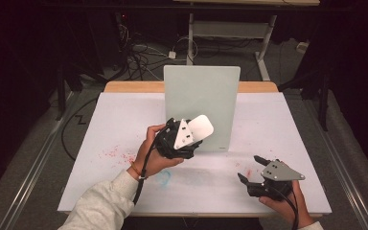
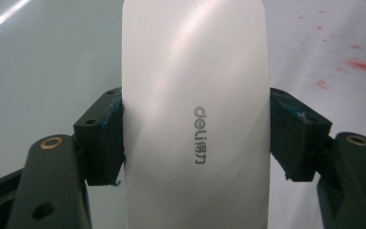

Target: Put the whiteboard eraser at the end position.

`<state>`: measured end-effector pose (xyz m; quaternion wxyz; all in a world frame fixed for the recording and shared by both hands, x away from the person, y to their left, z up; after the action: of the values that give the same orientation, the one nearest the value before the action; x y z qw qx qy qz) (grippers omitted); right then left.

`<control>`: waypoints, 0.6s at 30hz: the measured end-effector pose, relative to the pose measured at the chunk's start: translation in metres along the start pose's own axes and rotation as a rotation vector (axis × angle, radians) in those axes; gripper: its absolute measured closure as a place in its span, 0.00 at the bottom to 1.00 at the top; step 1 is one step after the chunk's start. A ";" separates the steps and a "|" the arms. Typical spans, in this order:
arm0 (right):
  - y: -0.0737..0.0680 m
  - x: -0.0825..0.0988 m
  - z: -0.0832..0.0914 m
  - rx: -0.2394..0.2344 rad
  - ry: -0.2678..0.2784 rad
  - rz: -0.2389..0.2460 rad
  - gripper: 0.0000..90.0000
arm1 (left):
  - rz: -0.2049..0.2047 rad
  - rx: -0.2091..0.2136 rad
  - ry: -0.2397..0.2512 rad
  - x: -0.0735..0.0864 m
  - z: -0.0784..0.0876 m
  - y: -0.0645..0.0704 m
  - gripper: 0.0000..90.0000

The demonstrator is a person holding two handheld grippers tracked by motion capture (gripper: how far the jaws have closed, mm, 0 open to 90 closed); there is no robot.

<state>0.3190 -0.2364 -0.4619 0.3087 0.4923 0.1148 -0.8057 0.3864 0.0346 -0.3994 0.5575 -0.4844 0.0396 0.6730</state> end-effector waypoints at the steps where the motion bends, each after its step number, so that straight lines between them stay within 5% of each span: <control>1: -0.001 0.000 0.000 -0.002 0.002 -0.002 0.25 | -0.008 0.021 -0.007 0.001 0.001 0.002 0.32; 9: -0.002 0.003 0.003 -0.004 -0.004 0.009 0.25 | -0.090 0.180 -0.075 0.011 -0.004 0.026 0.32; 18: -0.004 0.004 0.002 -0.010 -0.010 0.015 0.25 | -0.129 0.348 -0.135 0.020 -0.014 0.047 0.32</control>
<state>0.3139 -0.2358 -0.4644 0.3178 0.4874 0.1137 -0.8053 0.3593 0.0228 -0.4437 0.6762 -0.3359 0.0868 0.6499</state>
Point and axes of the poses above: each handheld gripper's, and its own axes: z roughly backward along the jaws, x roughly out of its underside, y roughly to its right, the point moved 4 cm from there along -z, roughly forward along the jaws, and after that the axes turned 8 degrees about -z, right-handed, at the moved point
